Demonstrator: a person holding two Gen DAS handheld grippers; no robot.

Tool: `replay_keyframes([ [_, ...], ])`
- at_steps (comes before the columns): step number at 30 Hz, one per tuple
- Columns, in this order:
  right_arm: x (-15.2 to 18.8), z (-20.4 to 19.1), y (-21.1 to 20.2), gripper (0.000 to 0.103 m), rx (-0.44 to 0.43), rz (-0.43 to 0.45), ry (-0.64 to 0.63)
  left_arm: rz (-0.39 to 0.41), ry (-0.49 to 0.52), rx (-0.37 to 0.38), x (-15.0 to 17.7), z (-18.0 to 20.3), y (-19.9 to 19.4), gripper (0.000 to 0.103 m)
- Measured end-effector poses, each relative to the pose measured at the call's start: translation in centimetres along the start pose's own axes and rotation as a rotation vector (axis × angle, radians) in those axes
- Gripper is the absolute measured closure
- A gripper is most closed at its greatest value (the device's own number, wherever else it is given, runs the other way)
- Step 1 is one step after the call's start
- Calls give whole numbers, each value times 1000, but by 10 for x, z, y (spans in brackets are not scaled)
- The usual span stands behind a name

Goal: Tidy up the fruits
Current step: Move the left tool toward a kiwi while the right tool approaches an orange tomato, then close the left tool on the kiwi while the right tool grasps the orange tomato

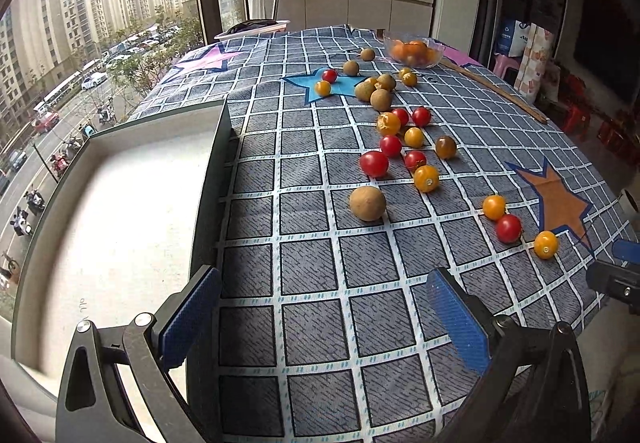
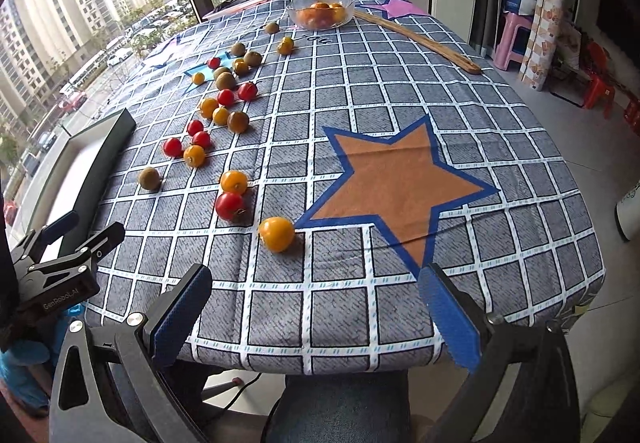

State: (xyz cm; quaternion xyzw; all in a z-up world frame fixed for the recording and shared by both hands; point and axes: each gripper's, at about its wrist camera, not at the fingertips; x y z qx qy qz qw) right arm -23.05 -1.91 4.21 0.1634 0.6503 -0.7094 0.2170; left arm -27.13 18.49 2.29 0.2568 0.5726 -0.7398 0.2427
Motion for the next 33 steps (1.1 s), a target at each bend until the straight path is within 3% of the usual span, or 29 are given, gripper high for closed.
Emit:
replay_keyframes([
  [7, 5, -1, -7, 0, 36, -4, -8, -19, -31, 90, 7, 10, -3, 0],
  [13, 6, -3, -7, 0, 49, -7, -15, -33, 41, 20, 9, 19, -5, 0],
  [17, 3, -4, -7, 0, 44, -5, -18, -34, 16, 27, 6, 15, -8, 0],
  [24, 4, -10, 5, 0, 17, -35, -36, -33, -15, -29, -1, 7, -11, 0],
  [33, -3, -15, 18, 0, -13, -58, -50, -67, -6, -35, -21, 8, 7, 0],
])
Point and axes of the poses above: each gripper's, at about its wrist camera, not at the fingertips, and y roughly the way its jaws point, z to its right, x to its underside, and after that the axes turned 15 degrees about x, right-handed
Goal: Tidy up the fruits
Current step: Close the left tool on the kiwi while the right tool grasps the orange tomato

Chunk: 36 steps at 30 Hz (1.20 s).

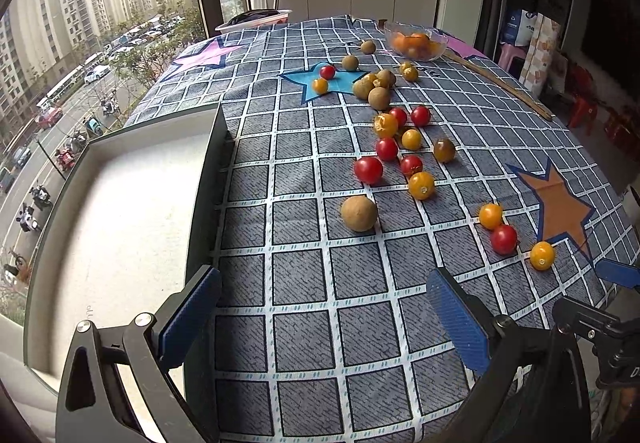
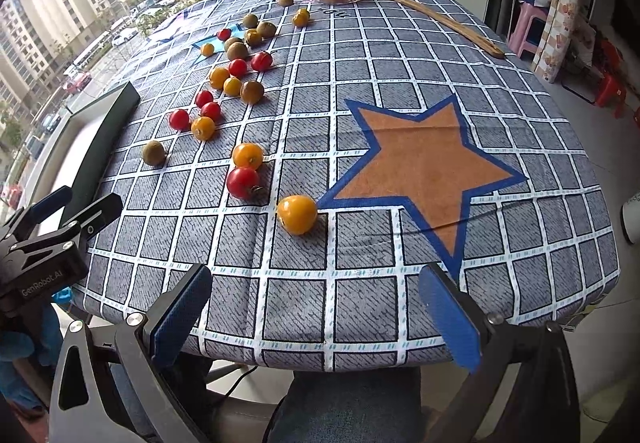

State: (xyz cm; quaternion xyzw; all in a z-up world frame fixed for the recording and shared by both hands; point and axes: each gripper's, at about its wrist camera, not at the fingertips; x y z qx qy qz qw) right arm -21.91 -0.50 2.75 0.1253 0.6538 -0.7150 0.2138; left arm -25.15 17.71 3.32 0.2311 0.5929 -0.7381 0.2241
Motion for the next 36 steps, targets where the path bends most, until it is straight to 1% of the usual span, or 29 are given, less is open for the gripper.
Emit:
replay_keyframes([
  [3, -3, -3, 2, 0, -2, 6, -19, -4, 4, -17, -8, 3, 8, 0],
  [9, -7, -9, 9, 3, -3, 10, -46, -38, 22, -38, -18, 9, 29, 0],
  [12, -10, -13, 14, 11, -11, 4, -61, -50, 30, -45, -22, 11, 39, 0],
  [14, -13, -17, 19, 21, -11, -2, -72, -60, 32, -51, -24, 12, 44, 0],
  [15, -14, -19, 19, 21, 4, 7, -81, -64, 32, -56, -25, 12, 46, 0],
  [16, -15, -21, 20, 23, 17, 12, -91, -69, 33, -61, -26, 12, 49, 4],
  [17, -15, -23, 21, 24, 26, 16, -101, -76, 33, -66, -26, 12, 51, 13],
  [19, -17, -27, 22, 25, 40, 20, -116, -104, 26, -67, -26, 10, 57, 17],
  [21, -17, -29, 22, 27, 54, 24, -131, -98, 1, -56, -25, 8, 58, 17],
  [22, -17, -31, 22, 28, 62, 27, -137, -97, -8, -48, -25, 7, 58, 21],
  [23, -16, -32, 22, 30, 70, 31, -143, -94, -14, -36, -25, 7, 57, 30],
  [24, -16, -32, 21, 33, 66, 35, -144, -94, -20, -26, -26, 7, 57, 34],
  [25, -16, -32, 20, 40, 63, 37, -144, -96, -24, -14, -27, 7, 57, 42],
  [26, -16, -32, 19, 55, 58, 39, -145, -96, -25, -4, -28, 8, 57, 57],
  [27, -17, -32, 19, 63, 47, 37, -144, -95, -22, 7, -29, 9, 57, 66],
  [28, -17, -32, 19, 77, 39, 33, -139, -99, -17, 12, -31, 11, 57, 76],
  [31, -17, -29, 19, 78, 17, 27, -133, -104, -18, 24, -30, 13, 54, 76],
  [34, -16, -20, 19, 78, -57, 1, -87, -91, -22, 39, -26, 13, 43, 76],
  [36, -14, -15, 18, 78, -76, -11, -63, -72, -16, 49, -24, 12, 33, 76],
])
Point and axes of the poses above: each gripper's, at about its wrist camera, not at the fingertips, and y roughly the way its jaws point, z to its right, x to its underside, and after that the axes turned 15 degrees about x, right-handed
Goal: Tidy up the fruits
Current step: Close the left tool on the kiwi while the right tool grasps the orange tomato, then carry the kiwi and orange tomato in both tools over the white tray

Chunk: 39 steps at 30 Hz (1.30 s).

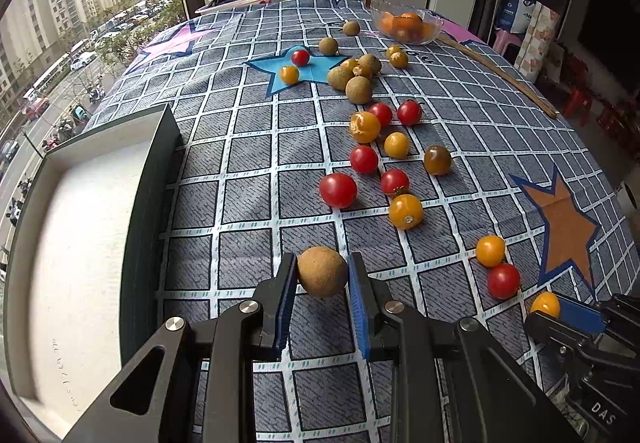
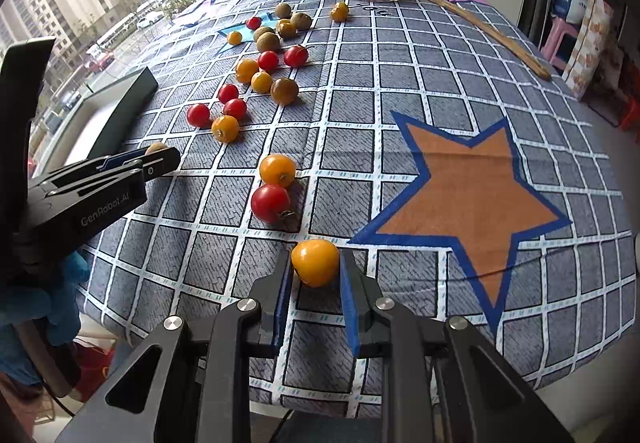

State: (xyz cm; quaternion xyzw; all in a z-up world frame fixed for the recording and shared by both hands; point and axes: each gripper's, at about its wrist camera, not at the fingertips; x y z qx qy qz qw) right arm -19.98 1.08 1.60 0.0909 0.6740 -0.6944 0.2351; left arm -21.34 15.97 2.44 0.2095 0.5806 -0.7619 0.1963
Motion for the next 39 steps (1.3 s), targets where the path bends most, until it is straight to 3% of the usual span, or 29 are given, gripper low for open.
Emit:
replay_keyframes([
  [7, 4, 4, -9, 78, -24, -9, 17, 72, 2, 10, 13, -11, -45, 76],
  [13, -5, -19, -25, 78, -55, 8, -17, 132, -54, -19, 21, -43, -81, 76],
  [20, -21, -78, -43, 78, -124, 31, -114, 142, -115, -156, 38, -93, -108, 76],
  [26, -33, -144, -52, 78, -189, 46, -221, 131, -208, -226, 59, -142, -118, 76],
  [33, -44, -218, -46, 78, -248, 20, -336, 117, -259, -290, 71, -174, -121, 76],
  [39, -54, -262, -30, 78, -238, 1, -410, 96, -288, -305, 73, -190, -116, 76],
])
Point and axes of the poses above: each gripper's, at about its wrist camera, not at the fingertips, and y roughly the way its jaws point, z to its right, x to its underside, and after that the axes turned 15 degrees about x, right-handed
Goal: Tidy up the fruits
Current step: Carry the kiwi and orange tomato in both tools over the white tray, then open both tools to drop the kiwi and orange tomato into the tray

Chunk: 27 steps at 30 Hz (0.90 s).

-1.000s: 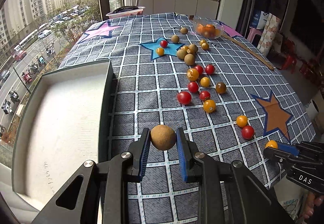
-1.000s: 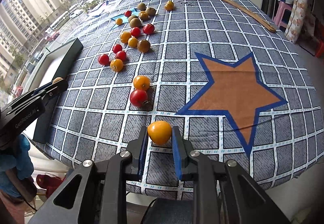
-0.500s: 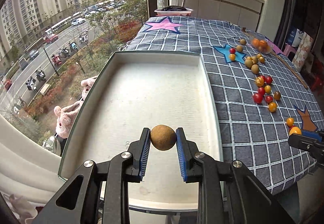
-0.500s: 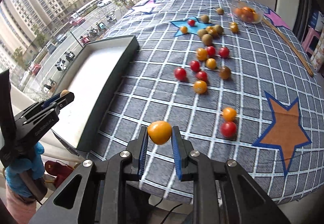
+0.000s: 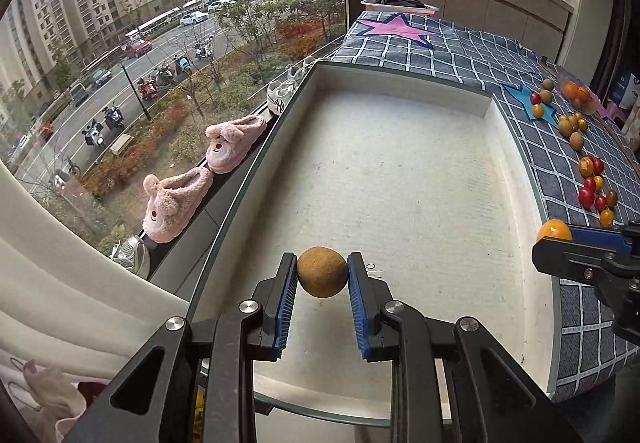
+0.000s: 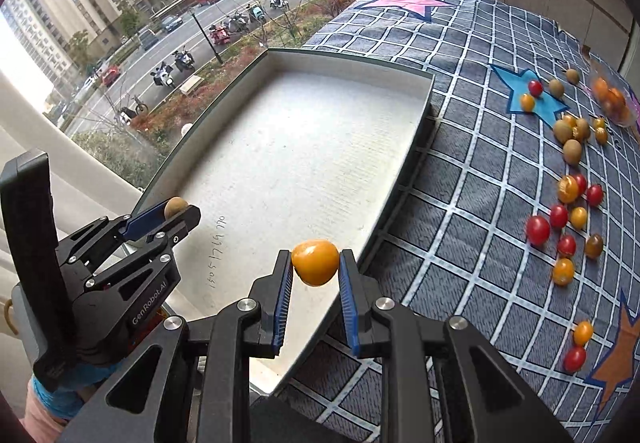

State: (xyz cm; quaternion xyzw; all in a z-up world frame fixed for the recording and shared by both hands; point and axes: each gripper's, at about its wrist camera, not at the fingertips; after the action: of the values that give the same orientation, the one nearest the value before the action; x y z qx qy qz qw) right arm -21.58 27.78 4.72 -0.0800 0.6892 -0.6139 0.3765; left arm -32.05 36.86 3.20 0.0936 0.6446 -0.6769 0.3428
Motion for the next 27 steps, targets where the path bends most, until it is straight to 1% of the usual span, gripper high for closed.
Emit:
replay_keyframes([
  [5, -12, -16, 23, 78, 7, -43, -32, -19, -3, 1, 1, -1, 4, 76],
  [10, -17, -19, 48, 78, 6, -107, -31, -34, -7, 7, 2, 0, 10, 76],
  [16, -20, -27, 46, 77, 42, -75, -79, -29, 16, 3, 4, 4, 13, 76],
  [21, -23, -26, 37, 76, 32, -65, -74, -20, 30, 2, 6, 4, 13, 75],
  [22, -26, -23, 34, 71, 29, -52, -68, -21, 32, 8, 6, 4, 12, 71],
  [23, -27, -21, 28, 60, 30, -35, -59, -21, 32, 18, 6, 4, 12, 46],
  [24, -30, -19, 23, 53, 35, -15, -48, -16, 31, 20, 7, 5, 11, 30],
  [25, -31, -16, 17, 39, 41, 9, -35, 7, 36, 13, 8, 6, 8, 18],
  [26, -33, -12, 11, 33, 46, 33, -22, 29, 51, 7, 9, 8, 4, 18],
  [27, -34, -9, 5, 32, 48, 53, -11, 33, 68, 5, 9, 11, 2, 18],
])
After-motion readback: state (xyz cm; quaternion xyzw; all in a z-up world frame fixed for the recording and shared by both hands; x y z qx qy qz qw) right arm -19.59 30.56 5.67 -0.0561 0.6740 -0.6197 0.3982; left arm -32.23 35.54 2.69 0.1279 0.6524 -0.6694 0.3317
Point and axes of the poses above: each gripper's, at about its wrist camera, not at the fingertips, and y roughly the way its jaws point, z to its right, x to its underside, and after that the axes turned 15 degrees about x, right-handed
